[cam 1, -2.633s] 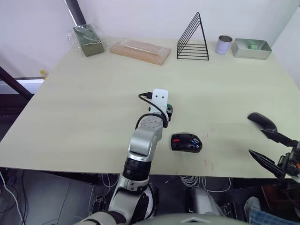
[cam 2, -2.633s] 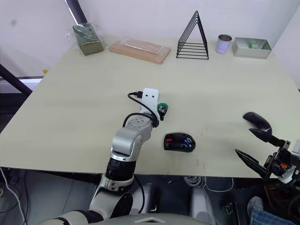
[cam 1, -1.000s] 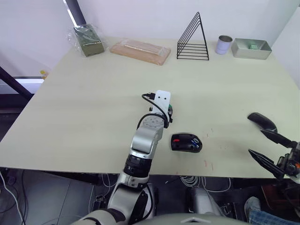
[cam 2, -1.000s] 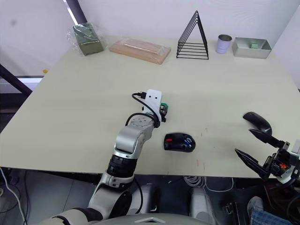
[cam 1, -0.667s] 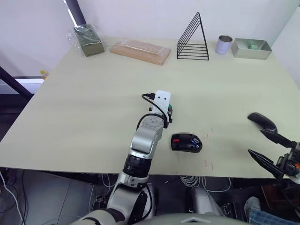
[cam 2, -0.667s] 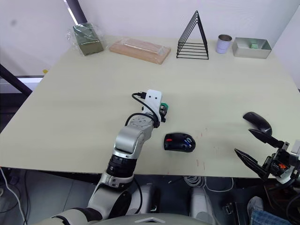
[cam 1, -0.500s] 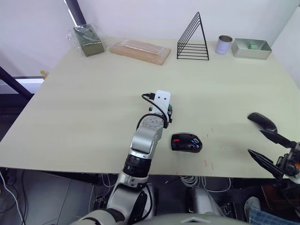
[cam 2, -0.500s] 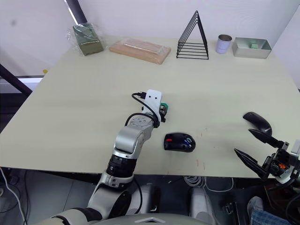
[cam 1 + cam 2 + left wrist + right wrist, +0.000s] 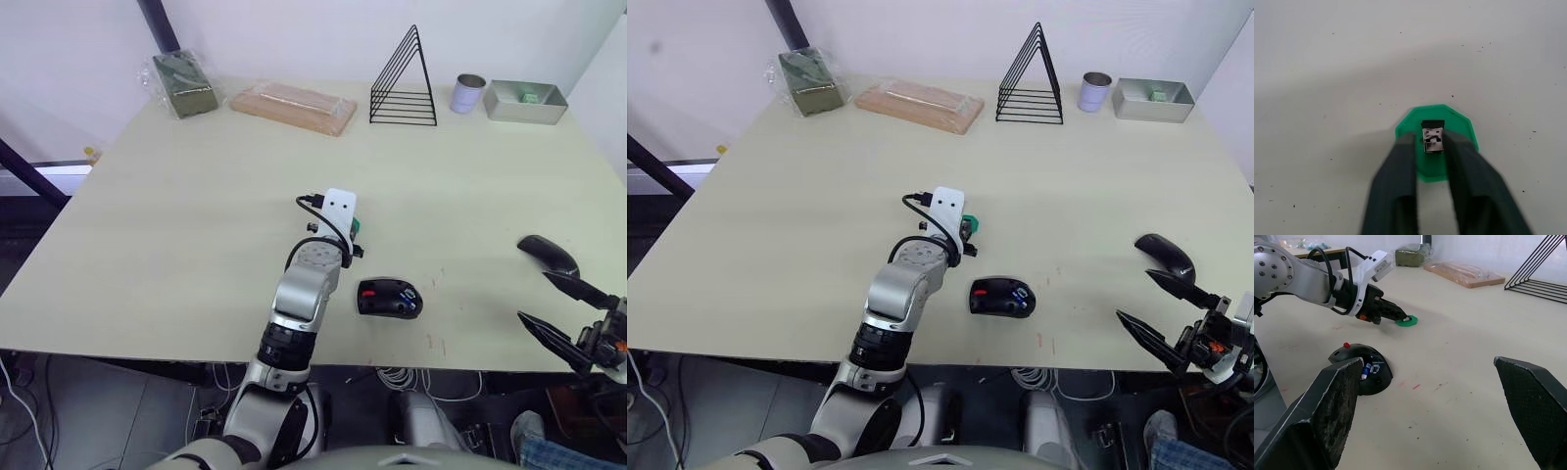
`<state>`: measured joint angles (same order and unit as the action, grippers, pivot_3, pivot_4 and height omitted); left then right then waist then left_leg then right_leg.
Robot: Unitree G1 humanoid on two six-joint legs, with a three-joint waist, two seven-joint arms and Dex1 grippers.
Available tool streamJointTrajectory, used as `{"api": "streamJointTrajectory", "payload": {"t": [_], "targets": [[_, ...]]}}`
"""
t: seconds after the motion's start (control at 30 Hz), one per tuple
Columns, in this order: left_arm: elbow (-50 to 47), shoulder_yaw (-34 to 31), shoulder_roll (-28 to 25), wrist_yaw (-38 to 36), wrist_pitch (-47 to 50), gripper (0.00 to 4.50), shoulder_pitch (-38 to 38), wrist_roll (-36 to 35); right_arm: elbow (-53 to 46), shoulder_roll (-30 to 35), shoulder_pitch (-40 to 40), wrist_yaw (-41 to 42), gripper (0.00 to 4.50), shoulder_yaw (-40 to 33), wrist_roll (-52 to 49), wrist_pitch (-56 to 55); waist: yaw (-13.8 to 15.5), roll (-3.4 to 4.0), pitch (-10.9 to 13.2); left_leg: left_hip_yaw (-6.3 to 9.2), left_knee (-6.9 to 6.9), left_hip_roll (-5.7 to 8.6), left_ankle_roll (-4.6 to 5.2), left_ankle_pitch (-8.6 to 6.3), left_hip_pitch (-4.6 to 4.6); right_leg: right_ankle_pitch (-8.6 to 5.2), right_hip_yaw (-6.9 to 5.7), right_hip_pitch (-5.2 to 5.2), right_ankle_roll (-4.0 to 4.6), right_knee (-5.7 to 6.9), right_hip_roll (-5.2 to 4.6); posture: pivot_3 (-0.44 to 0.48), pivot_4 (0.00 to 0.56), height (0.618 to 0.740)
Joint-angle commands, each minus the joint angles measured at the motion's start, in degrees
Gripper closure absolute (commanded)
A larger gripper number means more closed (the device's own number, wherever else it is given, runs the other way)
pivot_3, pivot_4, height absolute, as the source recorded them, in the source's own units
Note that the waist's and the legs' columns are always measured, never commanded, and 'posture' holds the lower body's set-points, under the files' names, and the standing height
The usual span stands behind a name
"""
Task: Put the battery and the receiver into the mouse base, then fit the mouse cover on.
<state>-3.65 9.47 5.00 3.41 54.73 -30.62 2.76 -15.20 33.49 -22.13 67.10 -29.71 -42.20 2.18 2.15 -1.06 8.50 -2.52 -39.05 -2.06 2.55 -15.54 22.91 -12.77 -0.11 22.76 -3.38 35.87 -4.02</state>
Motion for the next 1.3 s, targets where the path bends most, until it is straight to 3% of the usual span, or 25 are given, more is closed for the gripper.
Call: {"api": "streamJointTrajectory", "payload": {"t": [0.03, 0.8, 1.3], "targets": [[-0.8, 0.4, 0.1, -0.3, -0.5, 3.53, -0.4, 0.4, -1.8, 0.1, 0.0, 0.1, 0.0, -0.4, -0.9, -0.2, 0.0, 0.0, 0.0, 0.0, 0.0, 0.0, 0.0, 0.0, 0.0, 0.0, 0.0, 0.0, 0.0, 0.0, 0.0, 0.0, 0.15, 0.74], [-1.1, 2.5, -1.4, -2.0, 0.6, 3.53, -0.3, 1.1, -3.0, -0.4, 0.1, -1.0, 0.0, 0.4, -0.8, -0.1, 0.0, 0.01, 0.0, 0.0, 0.0, -0.01, 0.0, 0.0, 0.0, 0.0, 0.0, 0.0, 0.0, 0.0, 0.0, 0.0, 0.15, 0.74], [-2.9, 0.7, -0.3, -3.3, 0.3, 3.53, -0.2, -0.3, -3.9, -0.4, -0.5, -1.7, 0.0, 0.4, -1.0, 0.2, 0.0, 0.0, 0.0, 0.0, 0.0, -0.02, 0.0, 0.0, 0.01, 0.0, 0.0, 0.01, 0.0, 0.0, -0.01, 0.0, 0.15, 0.74]]}}
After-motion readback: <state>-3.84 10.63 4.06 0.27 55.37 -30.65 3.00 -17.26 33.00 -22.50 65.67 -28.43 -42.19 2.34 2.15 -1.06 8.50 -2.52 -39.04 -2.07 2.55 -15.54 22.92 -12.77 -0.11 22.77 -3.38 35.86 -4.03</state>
